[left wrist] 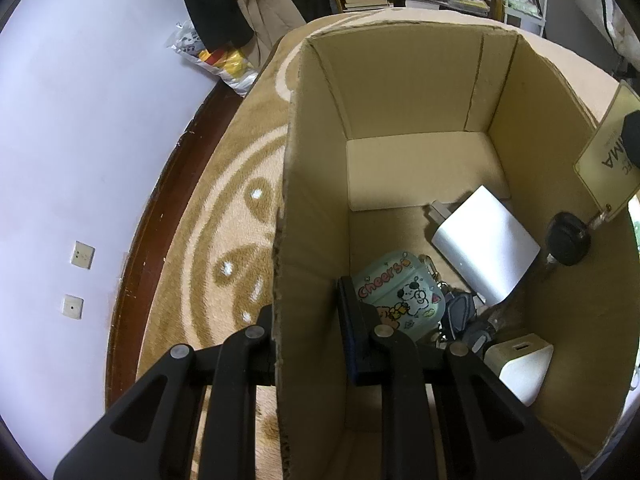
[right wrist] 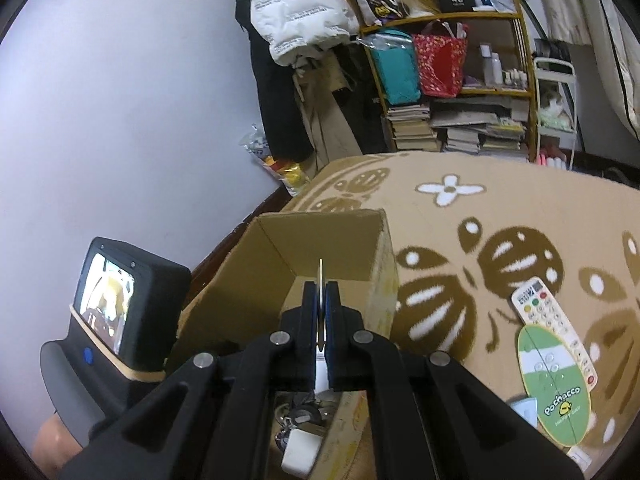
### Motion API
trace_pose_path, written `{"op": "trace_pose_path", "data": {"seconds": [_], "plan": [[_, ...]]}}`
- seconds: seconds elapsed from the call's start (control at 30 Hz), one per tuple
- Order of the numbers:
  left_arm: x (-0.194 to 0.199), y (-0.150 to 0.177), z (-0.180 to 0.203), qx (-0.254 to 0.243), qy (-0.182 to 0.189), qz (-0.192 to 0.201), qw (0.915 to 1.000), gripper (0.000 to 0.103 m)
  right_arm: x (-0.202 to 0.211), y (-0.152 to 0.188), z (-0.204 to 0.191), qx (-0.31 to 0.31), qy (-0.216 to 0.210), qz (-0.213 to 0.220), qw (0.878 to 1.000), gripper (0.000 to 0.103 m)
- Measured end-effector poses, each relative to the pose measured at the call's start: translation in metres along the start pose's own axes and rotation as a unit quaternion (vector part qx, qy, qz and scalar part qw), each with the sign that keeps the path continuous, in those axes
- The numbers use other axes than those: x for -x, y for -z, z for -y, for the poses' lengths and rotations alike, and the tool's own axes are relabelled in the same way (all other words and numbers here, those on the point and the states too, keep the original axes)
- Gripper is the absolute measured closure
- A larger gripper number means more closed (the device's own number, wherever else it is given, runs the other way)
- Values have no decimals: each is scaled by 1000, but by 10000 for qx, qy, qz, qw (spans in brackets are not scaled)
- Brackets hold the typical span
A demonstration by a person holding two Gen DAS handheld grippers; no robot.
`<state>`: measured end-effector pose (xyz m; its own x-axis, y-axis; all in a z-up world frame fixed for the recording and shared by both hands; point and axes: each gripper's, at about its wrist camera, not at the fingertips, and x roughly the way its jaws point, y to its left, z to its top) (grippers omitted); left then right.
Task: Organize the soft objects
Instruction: 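Carry the tag over the box and release it inside, then lower the right gripper onto the light-blue power bank and close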
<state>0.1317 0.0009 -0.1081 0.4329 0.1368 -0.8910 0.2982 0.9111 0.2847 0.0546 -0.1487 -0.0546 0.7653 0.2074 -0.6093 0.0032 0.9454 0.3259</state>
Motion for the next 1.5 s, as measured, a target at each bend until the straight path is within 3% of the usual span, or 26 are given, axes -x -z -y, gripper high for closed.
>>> {"op": "trace_pose_path", "data": {"seconds": [0.7, 0.8, 0.87, 0.9, 1.2, 1.5], "plan": [[-1, 0, 2, -23, -46, -9, 10000, 83, 10, 0, -6, 272, -3, -5, 9996, 95], [-2, 0, 3, -22, -33, -6, 10000, 83, 16, -4, 4, 206, 128, 53, 9997, 74], [-3, 0, 3, -27, 10, 26, 10000, 83, 22, -7, 15, 85, 235, 152, 9996, 48], [-4, 1, 4, -60, 18, 60, 10000, 83, 24, -7, 20, 19, 258, 172, 9995, 45], [-7, 1, 3, -37, 42, 60, 10000, 83, 28, -1, 71, -367, 674, -391, 9963, 44], [-6, 2, 0, 7, 51, 43, 10000, 83, 22, 30, 108, -521, 1338, -1156, 9829, 61]]}}
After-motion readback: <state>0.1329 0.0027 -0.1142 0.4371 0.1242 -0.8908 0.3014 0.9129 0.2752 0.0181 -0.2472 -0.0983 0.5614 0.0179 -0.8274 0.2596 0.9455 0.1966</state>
